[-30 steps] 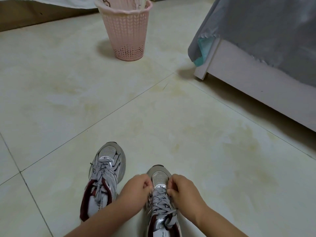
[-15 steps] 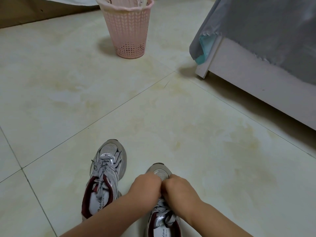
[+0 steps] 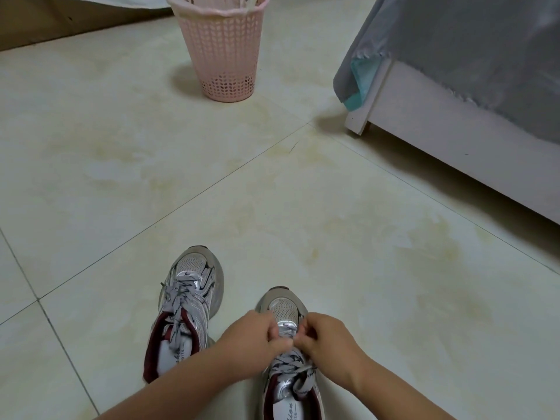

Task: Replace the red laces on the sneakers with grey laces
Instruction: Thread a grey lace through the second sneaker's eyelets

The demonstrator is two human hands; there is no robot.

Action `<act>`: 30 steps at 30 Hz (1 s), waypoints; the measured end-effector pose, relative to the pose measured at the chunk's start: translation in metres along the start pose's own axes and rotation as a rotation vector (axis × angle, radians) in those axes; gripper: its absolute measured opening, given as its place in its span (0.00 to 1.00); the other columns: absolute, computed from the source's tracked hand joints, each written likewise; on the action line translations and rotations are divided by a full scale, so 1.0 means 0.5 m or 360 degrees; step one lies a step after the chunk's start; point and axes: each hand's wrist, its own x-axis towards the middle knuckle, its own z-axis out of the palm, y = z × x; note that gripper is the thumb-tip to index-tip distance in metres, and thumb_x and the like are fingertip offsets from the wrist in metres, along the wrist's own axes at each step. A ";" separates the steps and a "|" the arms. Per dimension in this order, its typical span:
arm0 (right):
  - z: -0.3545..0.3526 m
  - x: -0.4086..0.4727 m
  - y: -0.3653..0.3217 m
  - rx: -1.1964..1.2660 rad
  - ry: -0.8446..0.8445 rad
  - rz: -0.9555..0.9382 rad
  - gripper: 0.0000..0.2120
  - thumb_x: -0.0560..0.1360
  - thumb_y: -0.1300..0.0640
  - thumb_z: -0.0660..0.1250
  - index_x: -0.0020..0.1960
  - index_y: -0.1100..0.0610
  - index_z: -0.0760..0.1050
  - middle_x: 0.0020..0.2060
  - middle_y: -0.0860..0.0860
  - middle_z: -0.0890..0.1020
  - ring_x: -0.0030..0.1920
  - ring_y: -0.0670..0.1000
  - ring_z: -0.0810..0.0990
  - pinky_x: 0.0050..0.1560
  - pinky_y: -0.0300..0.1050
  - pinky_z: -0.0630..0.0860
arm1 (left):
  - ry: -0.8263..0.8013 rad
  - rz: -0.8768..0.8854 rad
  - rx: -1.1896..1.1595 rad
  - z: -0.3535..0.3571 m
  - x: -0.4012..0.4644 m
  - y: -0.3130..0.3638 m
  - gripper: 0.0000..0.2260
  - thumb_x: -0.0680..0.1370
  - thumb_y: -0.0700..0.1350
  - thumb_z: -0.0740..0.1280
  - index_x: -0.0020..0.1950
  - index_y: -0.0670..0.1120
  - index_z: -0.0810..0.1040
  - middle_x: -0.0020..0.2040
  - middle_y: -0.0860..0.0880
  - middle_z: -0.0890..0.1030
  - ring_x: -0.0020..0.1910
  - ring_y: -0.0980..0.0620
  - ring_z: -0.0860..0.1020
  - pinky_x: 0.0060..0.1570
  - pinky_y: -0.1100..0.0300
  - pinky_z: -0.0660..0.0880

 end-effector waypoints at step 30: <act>-0.023 -0.014 -0.013 -0.0041 -0.0157 0.0035 0.15 0.74 0.64 0.59 0.29 0.55 0.64 0.27 0.47 0.70 0.28 0.44 0.69 0.31 0.31 0.64 | -0.0128 -0.0075 0.0056 -0.004 -0.013 -0.015 0.15 0.77 0.34 0.57 0.32 0.47 0.66 0.36 0.49 0.70 0.34 0.56 0.68 0.33 0.66 0.63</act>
